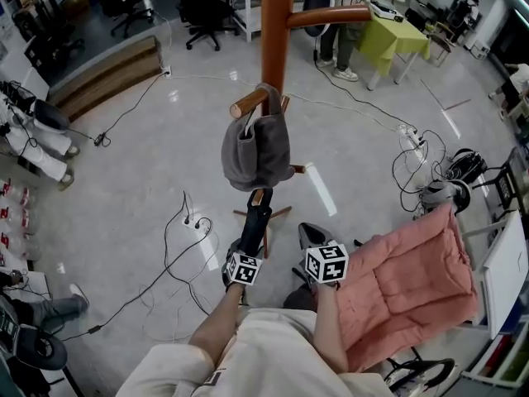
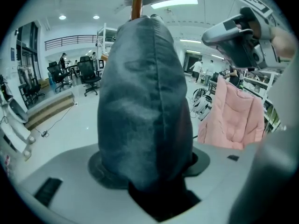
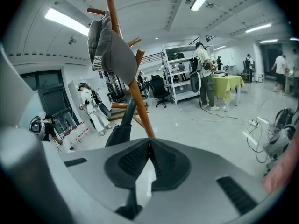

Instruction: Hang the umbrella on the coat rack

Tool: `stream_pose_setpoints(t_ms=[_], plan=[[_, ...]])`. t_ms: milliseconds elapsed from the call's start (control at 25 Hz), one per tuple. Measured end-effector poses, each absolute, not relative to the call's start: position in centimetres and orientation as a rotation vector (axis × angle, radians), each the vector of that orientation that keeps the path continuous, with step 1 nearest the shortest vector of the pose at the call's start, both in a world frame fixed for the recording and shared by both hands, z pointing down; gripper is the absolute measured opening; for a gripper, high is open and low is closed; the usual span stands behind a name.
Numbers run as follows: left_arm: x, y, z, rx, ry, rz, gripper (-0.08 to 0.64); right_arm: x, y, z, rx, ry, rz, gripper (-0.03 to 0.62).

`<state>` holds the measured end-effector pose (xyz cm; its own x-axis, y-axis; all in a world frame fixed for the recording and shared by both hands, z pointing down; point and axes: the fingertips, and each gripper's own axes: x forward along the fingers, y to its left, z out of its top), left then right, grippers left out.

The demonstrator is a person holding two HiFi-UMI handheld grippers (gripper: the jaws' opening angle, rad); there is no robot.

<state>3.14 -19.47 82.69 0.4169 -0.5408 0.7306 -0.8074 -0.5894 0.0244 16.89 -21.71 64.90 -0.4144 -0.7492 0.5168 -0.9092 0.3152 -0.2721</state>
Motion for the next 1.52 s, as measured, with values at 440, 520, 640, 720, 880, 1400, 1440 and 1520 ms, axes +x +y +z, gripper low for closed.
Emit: stream_pose_setpoints(t_ms=[440,520,640,720,880,1400,1440,1520], plan=[[5.0,-21.6,85.2,2.344,-1.104,0.967,0.28,15.3,-19.0,63.9,1.517,-2.285,0.845,0.005],[5.3,-21.9,85.7,2.343,-1.09,0.977,0.281,14.9,-18.2,64.2,1.514,-2.272,0.854,0.005],[5.6,-22.6,86.1,2.347,-1.068,0.994,0.281,14.5,-17.2,64.1,1.526,-2.254,0.865,0.005],[5.8,-23.4,86.2,2.345,-1.057,0.995,0.281,14.5,-16.7,63.9,1.54,-2.243,0.866,0.005],[6.4,-24.4,86.6,2.334,-1.046,0.99,0.282,15.1,-15.4,64.1,1.571,-2.204,0.869,0.005],[5.1,-26.3,84.9,2.31,-1.108,0.923,0.322,14.4,-14.0,64.0,1.612,-2.175,0.878,0.005],[4.9,-26.2,84.4,2.321,-1.112,0.915,0.322,13.9,-14.2,63.9,1.609,-2.184,0.876,0.005],[4.5,-26.0,83.4,2.352,-1.119,0.897,0.321,12.9,-14.5,63.9,1.6,-2.203,0.87,0.005]])
